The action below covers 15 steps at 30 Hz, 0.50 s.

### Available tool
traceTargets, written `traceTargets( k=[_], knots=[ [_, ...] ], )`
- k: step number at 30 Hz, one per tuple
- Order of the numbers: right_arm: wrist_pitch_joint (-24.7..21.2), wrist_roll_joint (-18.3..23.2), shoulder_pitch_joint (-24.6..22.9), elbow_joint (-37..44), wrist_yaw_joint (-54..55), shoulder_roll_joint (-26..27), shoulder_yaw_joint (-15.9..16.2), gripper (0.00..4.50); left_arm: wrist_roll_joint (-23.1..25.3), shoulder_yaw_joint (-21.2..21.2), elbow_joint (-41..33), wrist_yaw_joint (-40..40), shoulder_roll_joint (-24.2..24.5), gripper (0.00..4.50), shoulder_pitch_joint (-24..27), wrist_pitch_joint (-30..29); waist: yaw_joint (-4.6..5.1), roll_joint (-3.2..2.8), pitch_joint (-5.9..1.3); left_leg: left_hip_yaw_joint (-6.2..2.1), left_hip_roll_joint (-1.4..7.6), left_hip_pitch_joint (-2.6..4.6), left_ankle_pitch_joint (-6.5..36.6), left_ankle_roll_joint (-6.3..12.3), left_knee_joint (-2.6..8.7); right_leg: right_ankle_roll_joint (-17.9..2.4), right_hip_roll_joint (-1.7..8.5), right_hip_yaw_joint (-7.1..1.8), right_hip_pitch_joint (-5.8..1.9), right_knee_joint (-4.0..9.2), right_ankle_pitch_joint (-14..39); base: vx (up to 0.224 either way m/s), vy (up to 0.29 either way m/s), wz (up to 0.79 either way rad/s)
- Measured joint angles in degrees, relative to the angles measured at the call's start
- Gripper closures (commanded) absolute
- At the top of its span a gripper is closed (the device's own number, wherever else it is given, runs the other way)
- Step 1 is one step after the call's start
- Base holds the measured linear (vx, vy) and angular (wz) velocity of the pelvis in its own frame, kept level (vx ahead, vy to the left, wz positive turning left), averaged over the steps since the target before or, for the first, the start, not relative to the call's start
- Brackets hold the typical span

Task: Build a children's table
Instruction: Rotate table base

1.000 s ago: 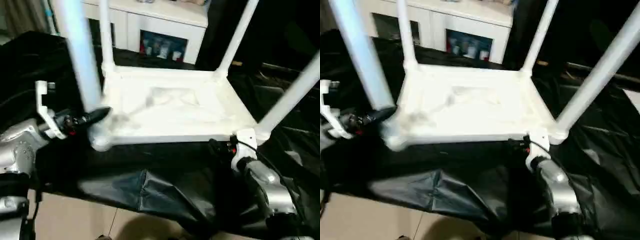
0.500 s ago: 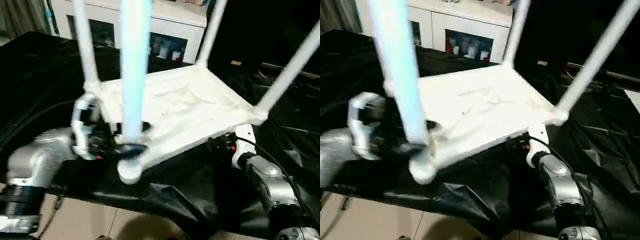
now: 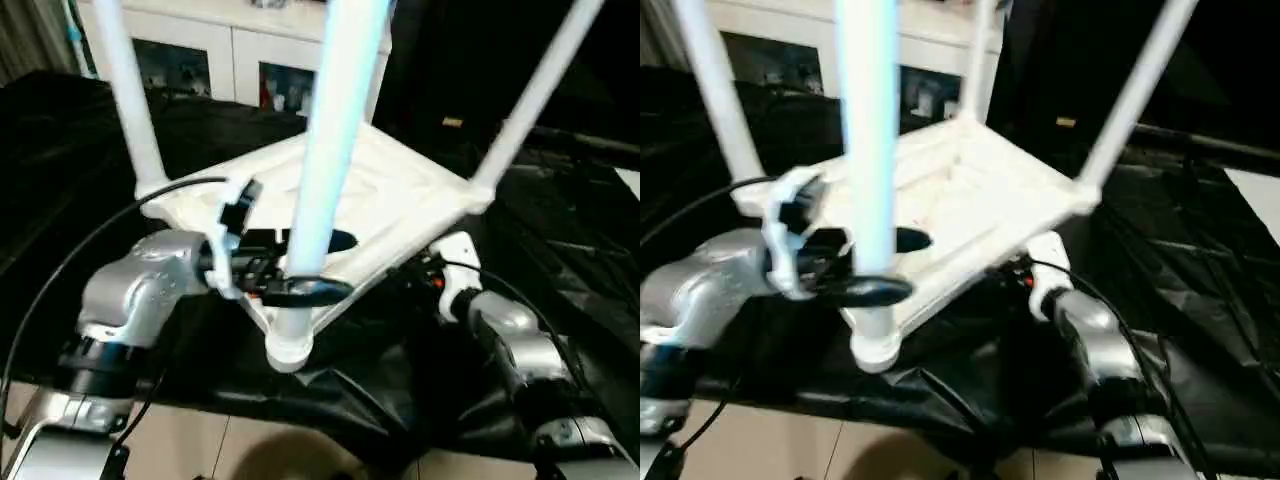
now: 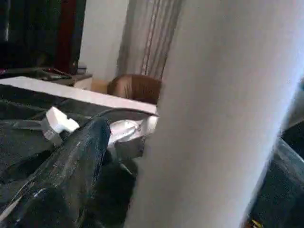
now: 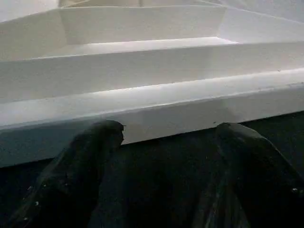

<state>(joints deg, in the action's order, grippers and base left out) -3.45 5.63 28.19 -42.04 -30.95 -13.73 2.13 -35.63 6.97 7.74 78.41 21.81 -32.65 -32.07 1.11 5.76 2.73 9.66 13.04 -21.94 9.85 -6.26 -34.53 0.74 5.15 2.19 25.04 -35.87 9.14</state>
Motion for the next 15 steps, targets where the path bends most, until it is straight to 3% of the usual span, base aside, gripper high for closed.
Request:
traceTargets(
  k=[9,15],
  knots=[
    [2.4,-1.6,3.9,-5.6,-2.6,1.3,0.7,0.70,2.3,2.8,2.7,-0.1,-4.4,0.03,-2.3,2.9,0.07,-0.01,0.00,0.00,0.02,0.03,0.0,-0.01,0.00,-0.4,-0.02,0.03,0.01,0.02,-0.2,0.000,0.000,0.00],
    [4.2,-3.1,5.5,-8.8,-2.9,2.9,2.0,0.70,8.3,3.8,10.9,-4.1,-8.7,0.03,-6.0,11.7,0.08,-0.01,0.00,0.01,0.02,0.02,0.0,0.00,0.00,-0.4,-0.02,0.03,0.00,0.10,-0.3,0.000,0.000,0.00]
  ],
)
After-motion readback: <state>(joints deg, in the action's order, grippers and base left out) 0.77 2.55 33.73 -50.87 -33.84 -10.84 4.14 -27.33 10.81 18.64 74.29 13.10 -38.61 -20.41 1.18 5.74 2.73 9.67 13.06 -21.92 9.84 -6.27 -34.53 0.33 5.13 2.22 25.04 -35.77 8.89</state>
